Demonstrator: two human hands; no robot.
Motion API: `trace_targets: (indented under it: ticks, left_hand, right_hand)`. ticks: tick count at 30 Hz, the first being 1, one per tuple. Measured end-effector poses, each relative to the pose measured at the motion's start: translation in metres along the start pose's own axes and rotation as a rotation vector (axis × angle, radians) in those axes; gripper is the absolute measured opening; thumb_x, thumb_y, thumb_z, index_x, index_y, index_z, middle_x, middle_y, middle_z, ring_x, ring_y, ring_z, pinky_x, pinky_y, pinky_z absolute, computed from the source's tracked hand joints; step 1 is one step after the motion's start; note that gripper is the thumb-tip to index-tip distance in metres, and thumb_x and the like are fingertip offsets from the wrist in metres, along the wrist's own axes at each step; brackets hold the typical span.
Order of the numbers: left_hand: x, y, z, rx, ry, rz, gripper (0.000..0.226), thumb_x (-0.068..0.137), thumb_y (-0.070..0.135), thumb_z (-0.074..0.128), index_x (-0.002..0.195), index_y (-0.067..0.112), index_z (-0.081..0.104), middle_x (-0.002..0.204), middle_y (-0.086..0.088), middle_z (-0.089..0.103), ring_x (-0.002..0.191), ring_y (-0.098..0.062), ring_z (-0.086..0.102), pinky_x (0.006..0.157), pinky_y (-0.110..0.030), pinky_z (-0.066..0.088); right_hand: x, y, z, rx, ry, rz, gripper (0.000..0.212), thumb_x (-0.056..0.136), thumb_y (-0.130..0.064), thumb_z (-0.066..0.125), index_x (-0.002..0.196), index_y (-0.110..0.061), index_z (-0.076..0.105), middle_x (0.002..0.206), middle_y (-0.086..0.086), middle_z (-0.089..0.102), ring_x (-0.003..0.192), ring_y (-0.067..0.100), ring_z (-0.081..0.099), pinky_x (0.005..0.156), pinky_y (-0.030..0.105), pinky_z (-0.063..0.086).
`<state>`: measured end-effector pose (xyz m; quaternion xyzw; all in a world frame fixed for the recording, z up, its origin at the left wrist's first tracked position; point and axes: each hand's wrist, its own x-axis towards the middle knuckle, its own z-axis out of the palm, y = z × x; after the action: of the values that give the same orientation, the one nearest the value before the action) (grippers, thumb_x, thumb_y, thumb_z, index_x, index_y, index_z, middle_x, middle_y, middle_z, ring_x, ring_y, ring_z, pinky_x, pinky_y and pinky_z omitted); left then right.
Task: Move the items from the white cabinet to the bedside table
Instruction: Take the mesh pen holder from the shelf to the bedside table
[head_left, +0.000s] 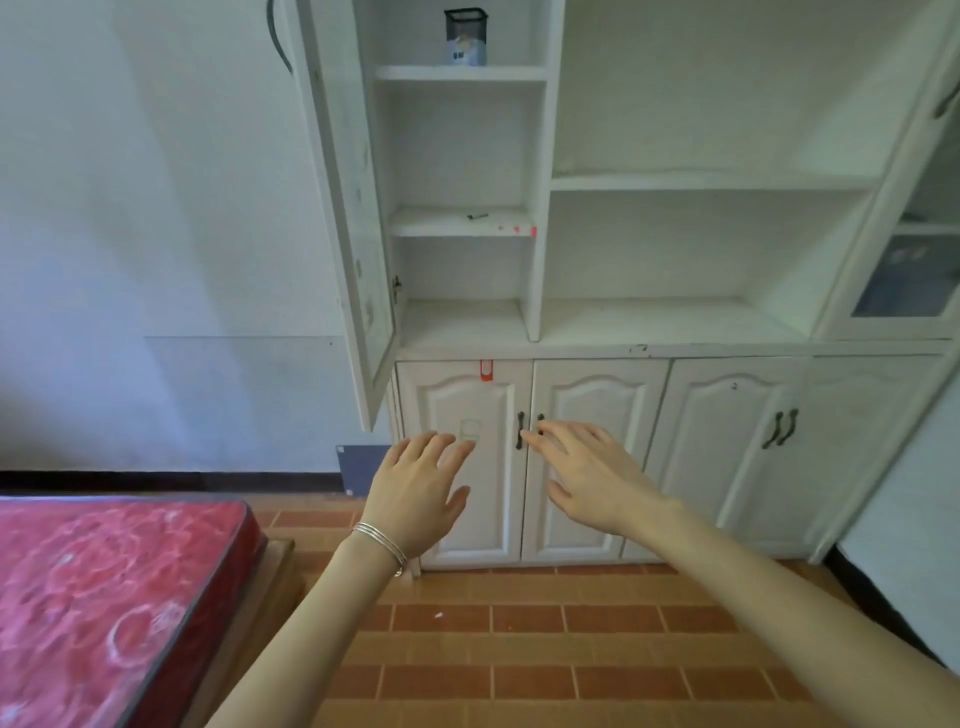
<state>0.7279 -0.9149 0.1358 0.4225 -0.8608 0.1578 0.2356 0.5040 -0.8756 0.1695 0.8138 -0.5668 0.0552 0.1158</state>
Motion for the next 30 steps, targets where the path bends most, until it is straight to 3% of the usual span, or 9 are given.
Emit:
trace_targets:
  ticks: [9, 14, 18, 22, 30]
  left_hand:
    - [0.083, -0.073, 0.033, 0.02, 0.05, 0.055, 0.052, 0.068, 0.03, 0.076, 0.116, 0.015, 0.061, 0.106, -0.006, 0.065, 0.097, -0.028, 0.062, 0.08, -0.042, 0.05]
    - [0.127, -0.088, 0.057, 0.018, 0.027, 0.045, 0.052, 0.074, 0.034, 0.071, 0.121, 0.018, 0.057, 0.113, -0.005, 0.064, 0.104, -0.026, 0.059, 0.086, -0.043, 0.048]
    - [0.169, -0.104, 0.081, 0.036, 0.05, 0.016, 0.051, 0.075, 0.035, 0.07, 0.122, 0.019, 0.057, 0.114, -0.004, 0.063, 0.106, -0.026, 0.058, 0.089, -0.043, 0.048]
    - [0.219, -0.113, 0.104, 0.072, 0.103, -0.016, 0.053, 0.067, 0.031, 0.078, 0.115, 0.016, 0.061, 0.106, -0.005, 0.066, 0.098, -0.027, 0.063, 0.082, -0.042, 0.051]
    - [0.314, -0.123, 0.136, 0.119, 0.128, -0.106, 0.051, 0.072, 0.035, 0.074, 0.118, 0.018, 0.06, 0.109, -0.003, 0.066, 0.1, -0.024, 0.062, 0.082, -0.04, 0.05]
  right_hand:
    - [0.098, 0.033, 0.005, 0.003, 0.079, 0.049, 0.057, 0.088, -0.022, 0.048, 0.141, -0.017, 0.028, 0.143, 0.003, 0.034, 0.13, 0.02, 0.031, 0.107, 0.035, 0.023]
    - [0.136, 0.065, 0.008, 0.026, 0.09, 0.049, 0.056, 0.091, -0.022, 0.046, 0.143, -0.017, 0.025, 0.146, 0.003, 0.031, 0.133, 0.019, 0.027, 0.109, 0.032, 0.019]
    - [0.171, 0.103, 0.016, 0.033, 0.113, 0.018, 0.054, 0.091, -0.021, 0.045, 0.142, -0.016, 0.027, 0.146, 0.002, 0.031, 0.133, 0.018, 0.027, 0.109, 0.03, 0.017]
    - [0.208, 0.153, 0.027, 0.049, 0.116, -0.003, 0.055, 0.093, -0.022, 0.044, 0.143, -0.017, 0.024, 0.149, 0.004, 0.028, 0.135, 0.02, 0.024, 0.112, 0.031, 0.015]
    - [0.288, 0.248, 0.031, 0.003, 0.135, -0.069, 0.054, 0.093, -0.023, 0.043, 0.143, -0.018, 0.024, 0.148, 0.004, 0.029, 0.133, 0.021, 0.028, 0.109, 0.032, 0.021]
